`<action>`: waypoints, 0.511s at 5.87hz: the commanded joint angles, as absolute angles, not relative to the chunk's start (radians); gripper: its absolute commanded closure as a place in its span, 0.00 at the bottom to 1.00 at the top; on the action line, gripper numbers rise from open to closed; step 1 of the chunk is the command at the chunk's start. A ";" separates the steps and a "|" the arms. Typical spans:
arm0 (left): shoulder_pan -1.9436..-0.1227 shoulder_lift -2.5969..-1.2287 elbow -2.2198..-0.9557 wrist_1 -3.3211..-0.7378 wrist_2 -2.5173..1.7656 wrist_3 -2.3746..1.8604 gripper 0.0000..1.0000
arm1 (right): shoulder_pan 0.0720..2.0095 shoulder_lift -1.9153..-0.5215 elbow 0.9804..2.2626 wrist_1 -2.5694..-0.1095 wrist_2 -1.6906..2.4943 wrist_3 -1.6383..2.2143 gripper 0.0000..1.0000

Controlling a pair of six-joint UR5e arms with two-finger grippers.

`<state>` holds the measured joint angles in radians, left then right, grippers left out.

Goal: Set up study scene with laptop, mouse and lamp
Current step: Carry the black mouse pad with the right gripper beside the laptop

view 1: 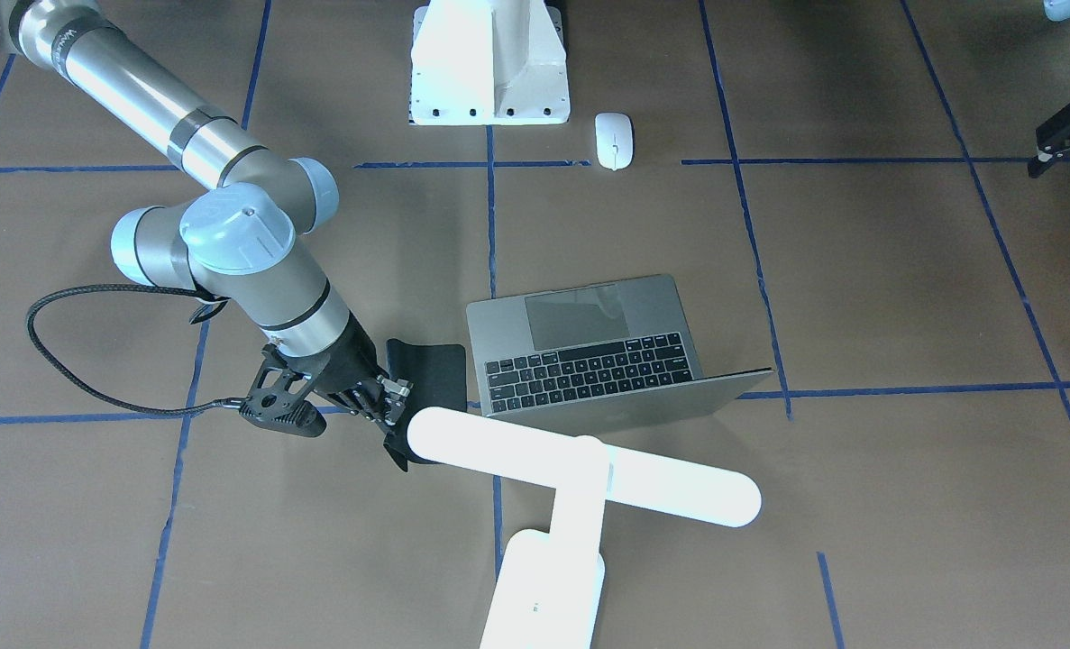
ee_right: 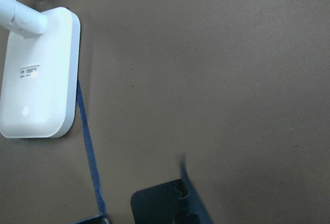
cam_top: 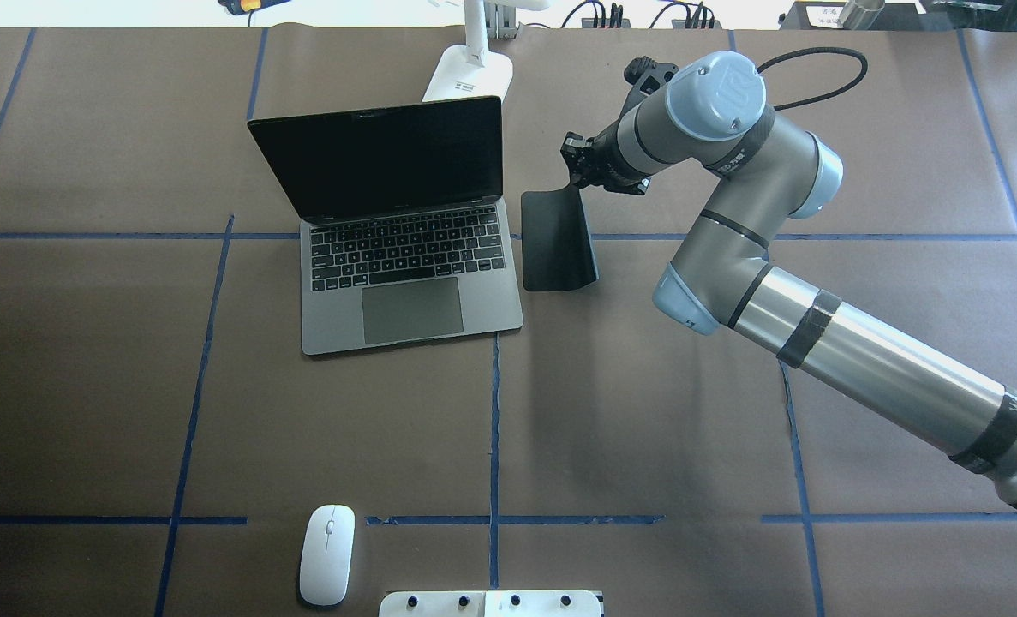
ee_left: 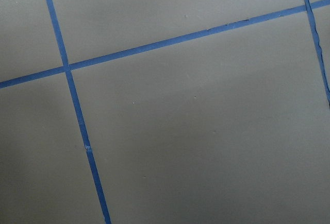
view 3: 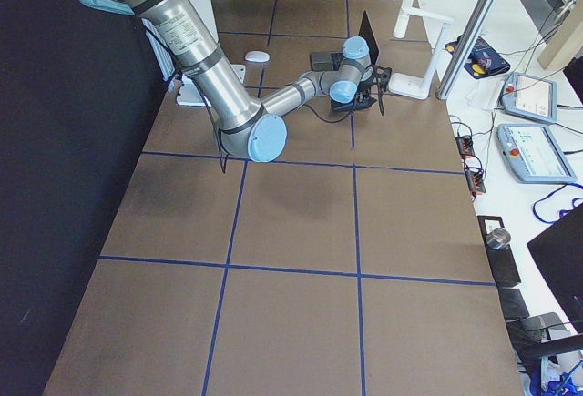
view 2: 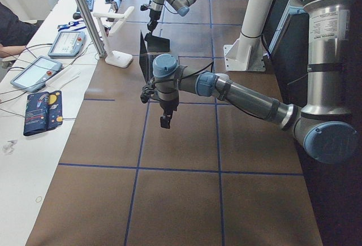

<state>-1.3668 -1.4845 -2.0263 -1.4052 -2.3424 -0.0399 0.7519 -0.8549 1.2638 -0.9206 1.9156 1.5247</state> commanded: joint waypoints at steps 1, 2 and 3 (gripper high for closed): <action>-1.367 -1.486 -2.026 -1.404 -2.342 -0.040 0.00 | 0.745 -0.870 1.284 -0.926 1.927 1.517 0.01; -1.365 -1.493 -2.029 -1.405 -2.342 -0.041 0.00 | 0.802 -0.885 1.305 -0.961 2.018 1.472 0.00; -1.362 -1.497 -2.069 -1.414 -2.339 -0.129 0.00 | 0.886 -0.896 1.345 -1.118 2.145 1.295 0.00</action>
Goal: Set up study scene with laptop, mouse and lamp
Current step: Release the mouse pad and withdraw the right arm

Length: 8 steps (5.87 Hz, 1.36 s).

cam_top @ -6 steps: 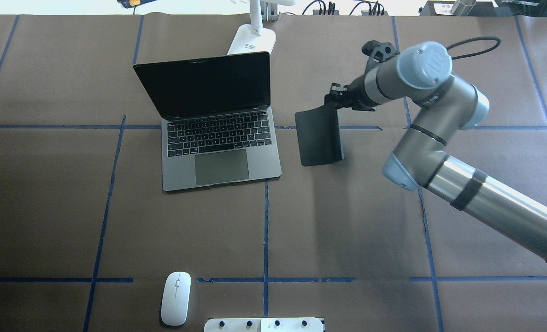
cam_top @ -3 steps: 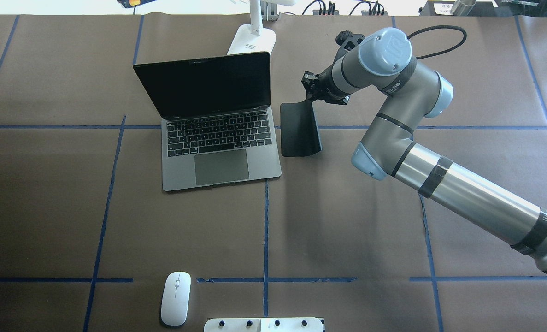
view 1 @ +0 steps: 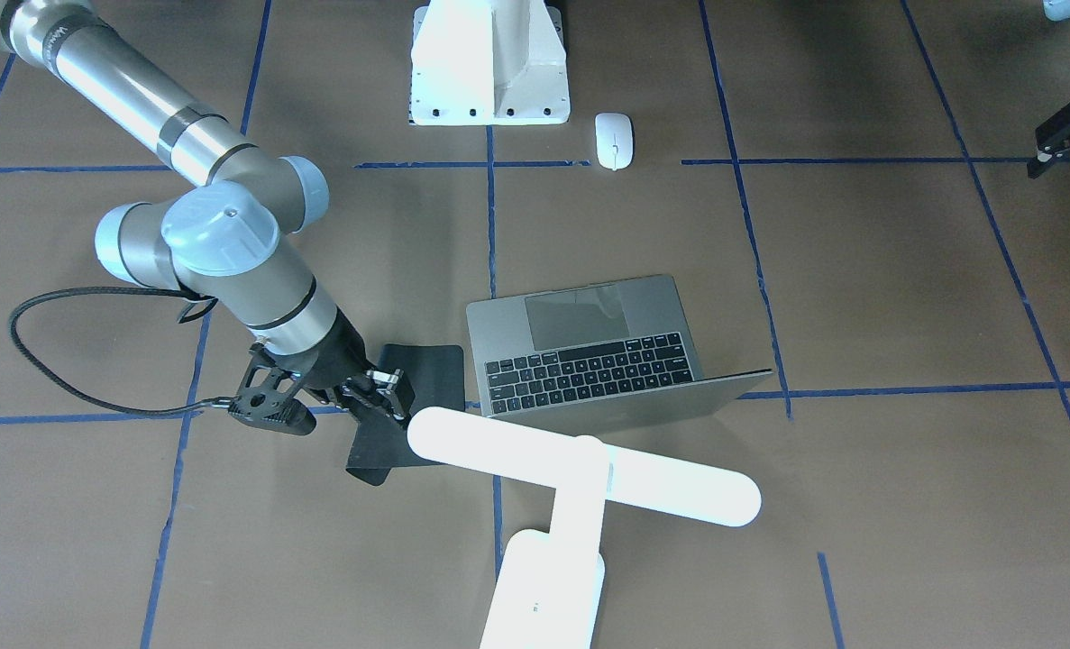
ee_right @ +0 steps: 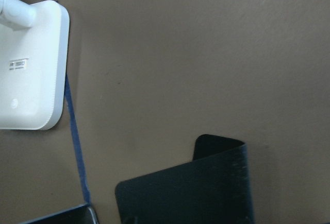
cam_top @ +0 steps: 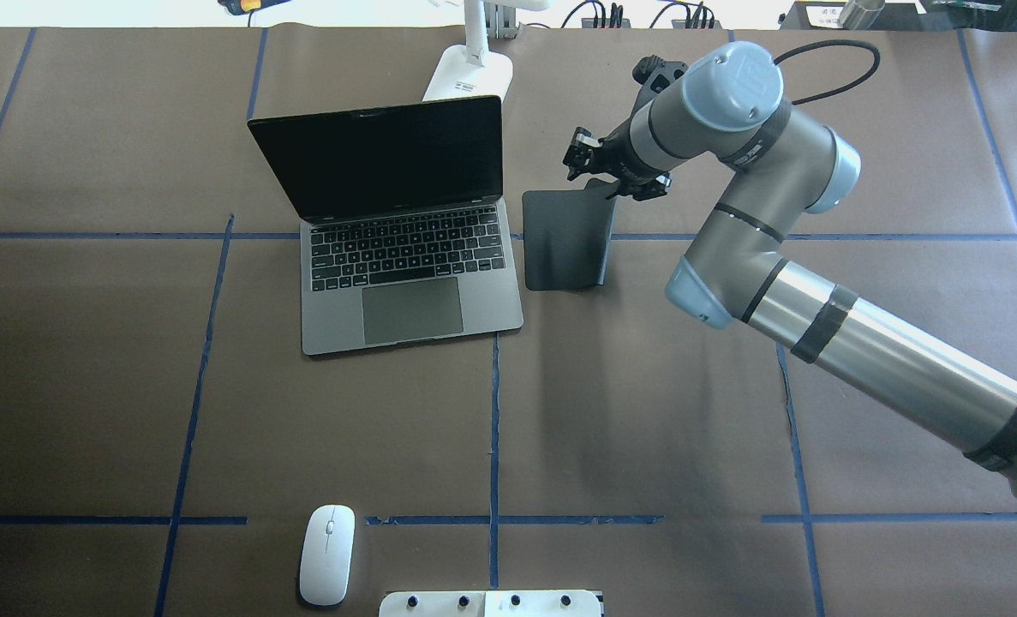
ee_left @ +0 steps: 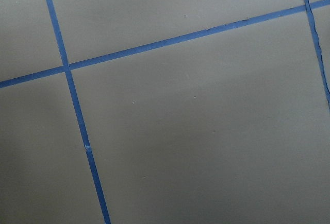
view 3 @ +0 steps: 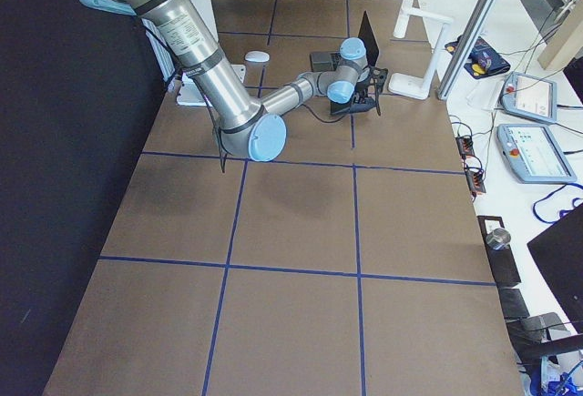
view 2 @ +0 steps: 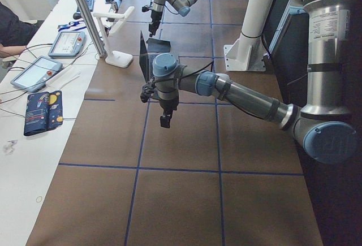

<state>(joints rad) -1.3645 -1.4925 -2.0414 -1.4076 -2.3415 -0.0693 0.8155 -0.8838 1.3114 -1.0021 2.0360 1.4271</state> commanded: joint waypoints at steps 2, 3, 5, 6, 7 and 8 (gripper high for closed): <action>-1.285 -1.506 -2.187 -1.422 -2.338 -0.318 0.00 | 0.980 -0.992 1.533 -1.524 2.155 0.796 0.00; -1.158 -1.512 -2.244 -1.437 -2.324 -0.466 0.00 | 1.073 -1.055 1.610 -1.651 2.166 0.521 0.00; -0.876 -1.578 -2.321 -1.473 -2.153 -0.828 0.00 | 1.237 -1.266 1.740 -1.723 2.219 0.164 0.00; -0.704 -1.623 -2.336 -1.473 -2.046 -1.005 0.00 | 1.364 -1.401 1.788 -1.723 2.280 -0.041 0.00; -0.534 -1.665 -2.335 -1.473 -1.929 -1.158 0.00 | 1.491 -1.528 1.810 -1.723 2.316 -0.236 0.00; -0.385 -1.689 -2.329 -1.473 -1.848 -1.251 0.00 | 1.552 -1.622 1.821 -1.714 2.318 -0.321 0.00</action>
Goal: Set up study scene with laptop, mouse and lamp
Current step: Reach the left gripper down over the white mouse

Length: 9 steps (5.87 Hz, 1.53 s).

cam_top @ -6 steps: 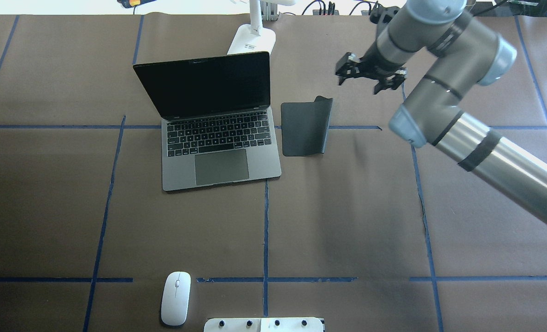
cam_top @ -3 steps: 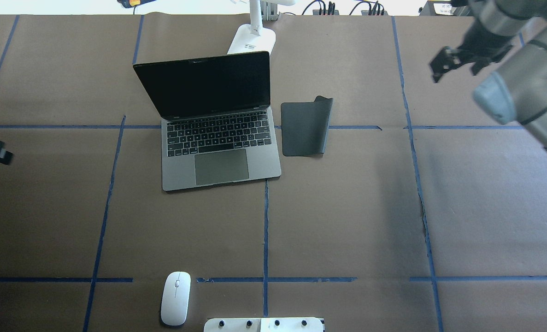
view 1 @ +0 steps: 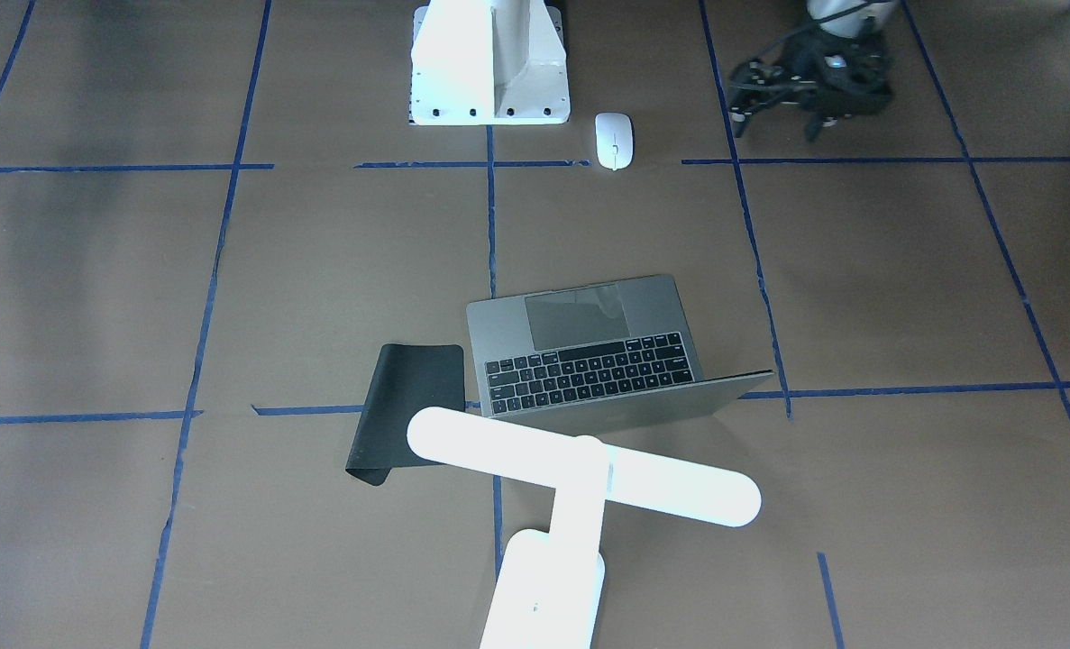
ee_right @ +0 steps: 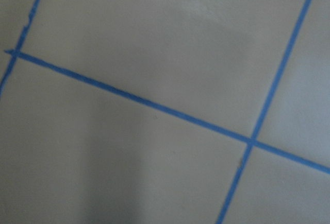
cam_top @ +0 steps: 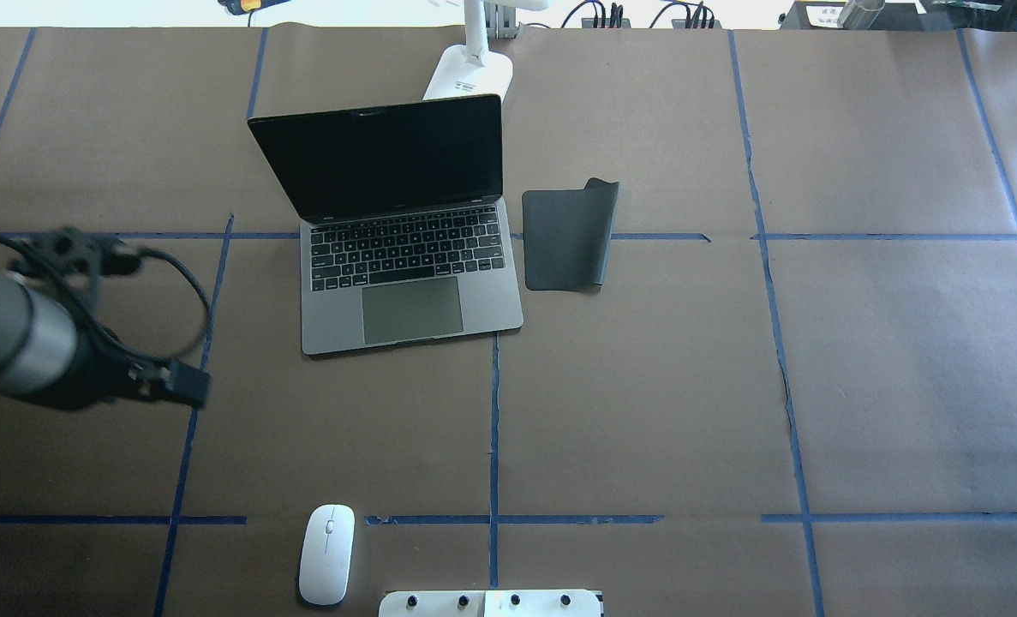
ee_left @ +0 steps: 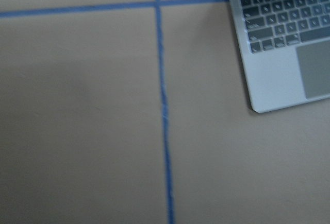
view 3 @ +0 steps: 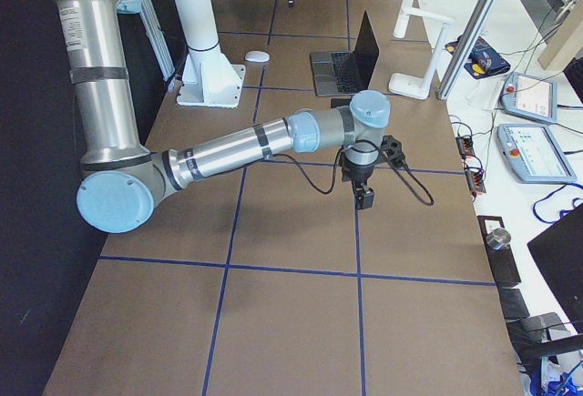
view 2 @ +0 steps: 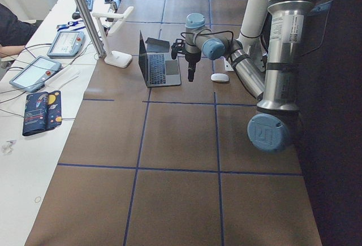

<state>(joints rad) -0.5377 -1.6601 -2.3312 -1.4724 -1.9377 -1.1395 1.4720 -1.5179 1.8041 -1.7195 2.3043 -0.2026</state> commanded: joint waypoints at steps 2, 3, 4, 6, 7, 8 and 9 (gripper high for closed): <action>-0.182 -1.738 -2.306 -1.474 -1.726 -1.339 0.00 | 1.555 -1.689 1.861 -1.712 2.319 -0.296 0.00; -0.151 -1.764 -2.269 -1.474 -1.714 -1.442 0.00 | 1.557 -1.687 1.859 -1.712 2.330 -0.281 0.00; -0.146 -1.764 -2.240 -1.485 -1.697 -1.447 0.00 | 1.557 -1.689 1.862 -1.710 2.371 -0.234 0.00; -0.132 -1.769 -2.120 -1.670 -1.678 -1.503 0.00 | 1.557 -1.689 1.868 -1.710 2.372 -0.233 0.00; -0.124 -1.791 -2.105 -1.669 -1.672 -1.517 0.00 | 1.557 -1.695 1.870 -1.710 2.372 -0.233 0.00; -0.117 -1.792 -2.100 -1.664 -1.664 -1.517 0.00 | 1.557 -1.700 1.870 -1.710 2.372 -0.232 0.00; -0.109 -1.792 -2.088 -1.663 -1.661 -1.516 0.00 | 1.557 -1.700 1.868 -1.710 2.372 -0.232 0.00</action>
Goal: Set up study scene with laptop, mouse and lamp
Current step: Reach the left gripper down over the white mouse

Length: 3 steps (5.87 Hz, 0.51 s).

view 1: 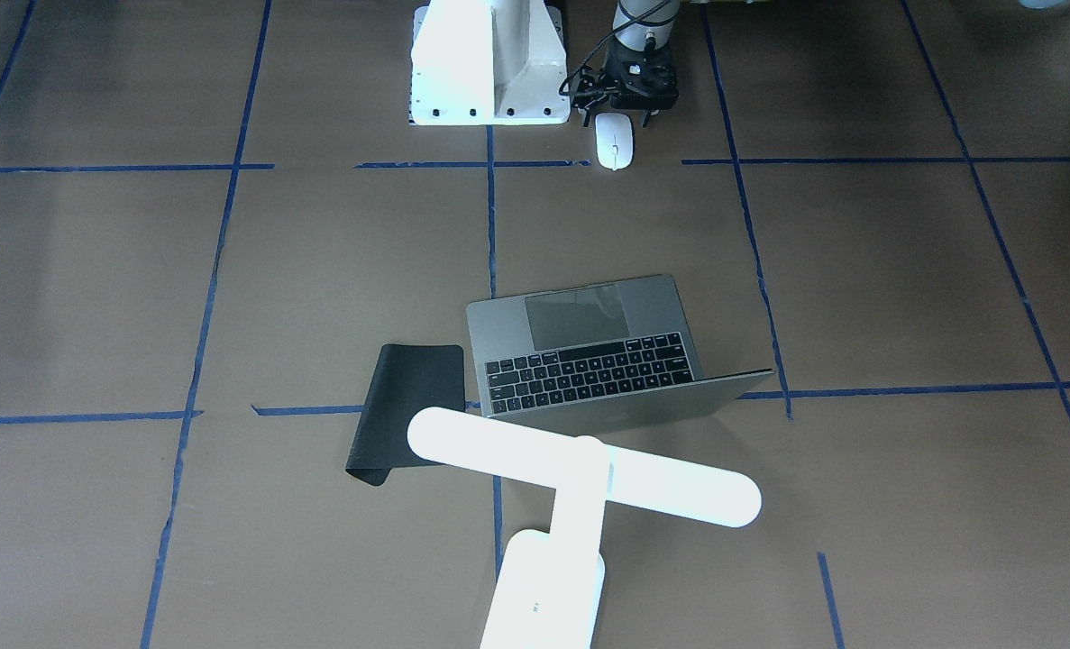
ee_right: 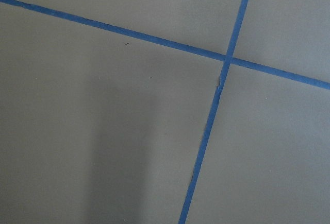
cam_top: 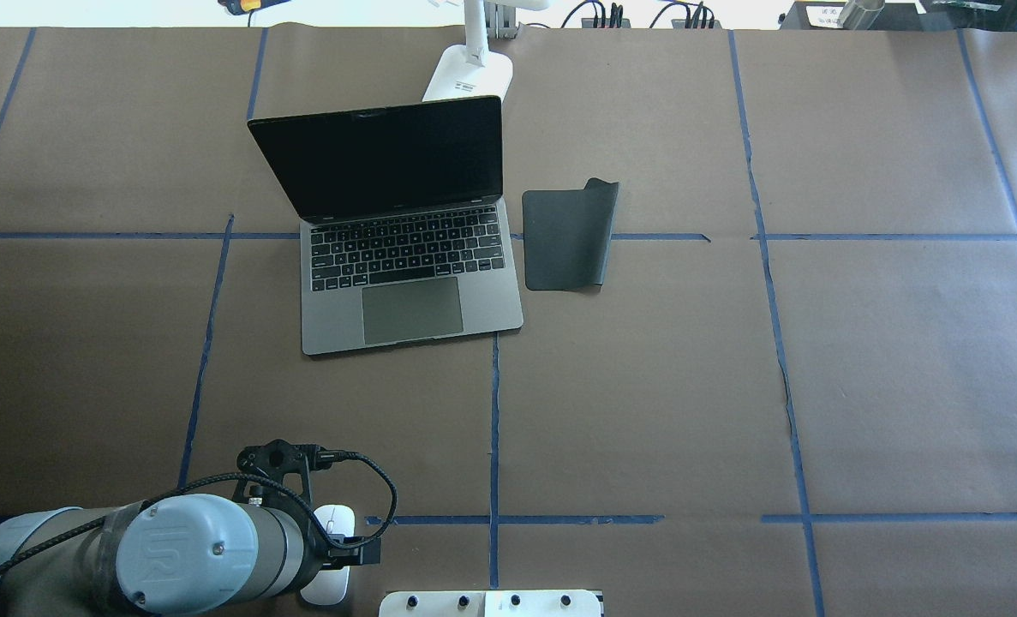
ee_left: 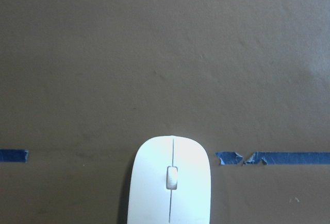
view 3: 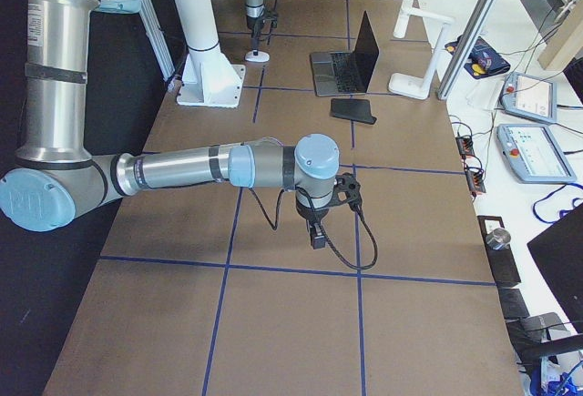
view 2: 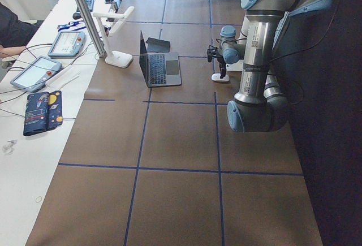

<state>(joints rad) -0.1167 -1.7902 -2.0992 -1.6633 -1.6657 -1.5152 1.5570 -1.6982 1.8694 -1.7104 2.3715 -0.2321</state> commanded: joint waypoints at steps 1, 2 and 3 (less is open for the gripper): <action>-0.107 -1.790 -2.082 -1.658 -1.661 -1.514 0.00 | 1.557 -1.700 1.867 -1.710 2.372 -0.232 0.00; -0.098 -1.792 -2.069 -1.658 -1.661 -1.513 0.00 | 1.557 -1.700 1.865 -1.710 2.372 -0.232 0.00; -0.098 -1.796 -2.066 -1.660 -1.664 -1.513 0.00 | 1.557 -1.700 1.865 -1.710 2.372 -0.232 0.00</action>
